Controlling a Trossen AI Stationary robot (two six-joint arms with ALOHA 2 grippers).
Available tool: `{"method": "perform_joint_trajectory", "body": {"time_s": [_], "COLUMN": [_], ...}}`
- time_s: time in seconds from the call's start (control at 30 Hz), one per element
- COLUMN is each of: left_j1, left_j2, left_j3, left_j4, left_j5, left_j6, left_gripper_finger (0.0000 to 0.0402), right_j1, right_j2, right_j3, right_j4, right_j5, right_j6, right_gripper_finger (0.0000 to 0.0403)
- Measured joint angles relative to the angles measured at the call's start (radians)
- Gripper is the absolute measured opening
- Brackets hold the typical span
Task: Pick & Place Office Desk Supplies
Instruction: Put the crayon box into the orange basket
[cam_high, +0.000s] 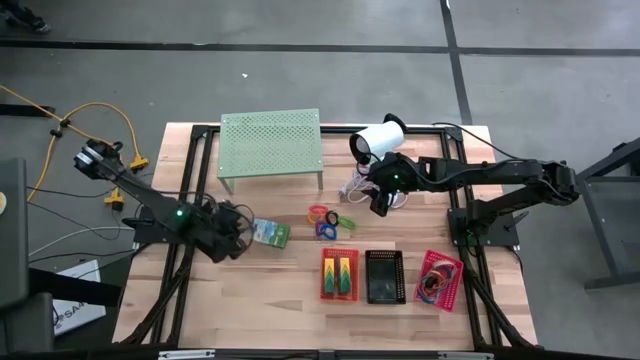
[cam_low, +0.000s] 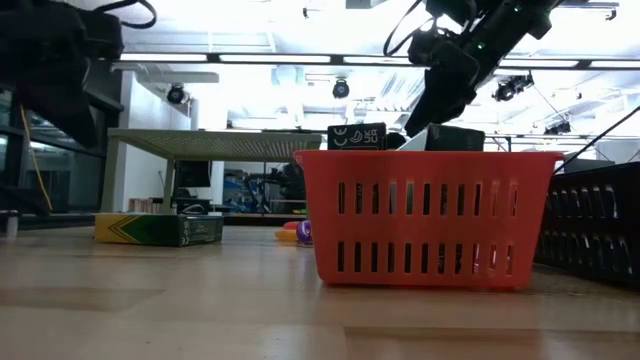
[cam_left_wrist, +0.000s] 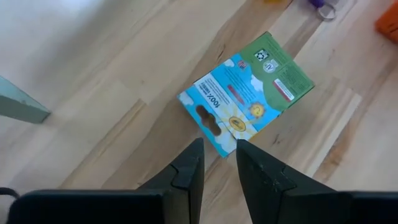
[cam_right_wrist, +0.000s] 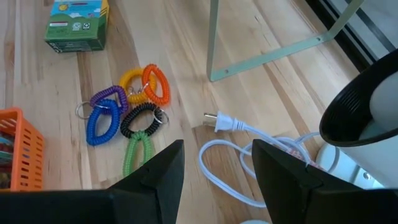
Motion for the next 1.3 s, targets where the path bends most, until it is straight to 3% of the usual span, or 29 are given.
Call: {"method": "perform_joint_trajectory", "body": {"time_s": [0.4, 0.87, 1.3], "left_j1": [0.079, 0.226, 0.235], "left_j2": [-0.178, -0.116, -0.080], "left_j3": [-0.161, -0.168, -0.168], "left_j4": [0.119, 0.142, 0.209], "left_j5": [0.085, 0.201, 0.216], "left_j6": [0.007, 0.075, 0.115], "left_gripper_finger": [0.0089, 0.0089, 0.0098], "right_j1": [0.000, 0.000, 0.000], "right_j2": [0.000, 0.000, 0.000], "right_j3": [0.000, 0.000, 0.000], "right_j4": [0.006, 0.007, 0.010], "right_j5": [0.000, 0.000, 0.000], "right_j6": [0.000, 0.000, 0.000], "right_gripper_finger": [0.0176, 0.0176, 0.0176]}}
